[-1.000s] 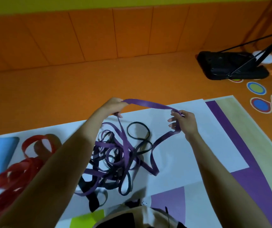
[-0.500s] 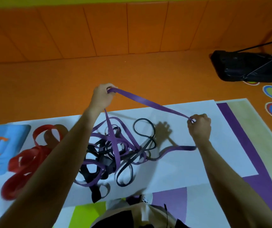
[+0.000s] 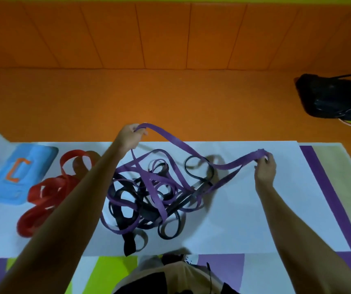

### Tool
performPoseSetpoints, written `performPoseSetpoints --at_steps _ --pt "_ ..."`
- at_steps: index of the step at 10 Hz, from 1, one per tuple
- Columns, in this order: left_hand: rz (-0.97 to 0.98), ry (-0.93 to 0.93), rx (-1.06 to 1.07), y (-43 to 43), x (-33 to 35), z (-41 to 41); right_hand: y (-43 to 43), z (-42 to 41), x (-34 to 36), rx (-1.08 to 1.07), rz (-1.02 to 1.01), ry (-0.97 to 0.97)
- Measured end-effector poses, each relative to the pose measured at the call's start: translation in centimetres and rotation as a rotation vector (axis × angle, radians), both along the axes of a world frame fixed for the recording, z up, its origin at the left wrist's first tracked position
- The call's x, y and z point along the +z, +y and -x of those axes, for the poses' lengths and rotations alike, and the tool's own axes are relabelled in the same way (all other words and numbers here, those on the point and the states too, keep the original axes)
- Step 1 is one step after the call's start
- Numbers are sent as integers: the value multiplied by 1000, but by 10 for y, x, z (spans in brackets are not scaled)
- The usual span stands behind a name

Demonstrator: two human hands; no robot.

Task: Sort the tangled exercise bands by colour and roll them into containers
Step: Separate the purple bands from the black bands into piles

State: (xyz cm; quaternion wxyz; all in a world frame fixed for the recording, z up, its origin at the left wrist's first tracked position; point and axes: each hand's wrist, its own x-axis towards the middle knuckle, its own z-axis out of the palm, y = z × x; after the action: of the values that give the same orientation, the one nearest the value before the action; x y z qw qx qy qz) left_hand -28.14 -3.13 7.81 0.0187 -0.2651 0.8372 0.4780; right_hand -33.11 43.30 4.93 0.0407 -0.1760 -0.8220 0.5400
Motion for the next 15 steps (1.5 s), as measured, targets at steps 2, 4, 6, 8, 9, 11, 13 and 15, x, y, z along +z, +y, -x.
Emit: performPoseSetpoints --at_steps 2,4,6,8,9,11,13,15 --pt "-113 43 -67 67 66 -25 -63 10 49 453 -181 371" --pt "-173 61 -615 108 87 -10 -120 -1 104 728 188 394" --pt "-298 -7 -634 134 94 6 -137 2 115 818 436 93" --pt "-287 105 -509 116 95 3 -108 -2 50 654 203 -56" --pt "-342 165 -491 111 99 3 -108 -19 20 1010 70 -318" --pt "-499 351 -320 97 114 4 -111 -27 -29 906 -61 -314" --pt "-614 444 -275 79 124 2 -133 -25 -24 990 -72 -230" --pt "-605 439 -298 63 122 -7 -150 -22 -25 871 -402 -266"
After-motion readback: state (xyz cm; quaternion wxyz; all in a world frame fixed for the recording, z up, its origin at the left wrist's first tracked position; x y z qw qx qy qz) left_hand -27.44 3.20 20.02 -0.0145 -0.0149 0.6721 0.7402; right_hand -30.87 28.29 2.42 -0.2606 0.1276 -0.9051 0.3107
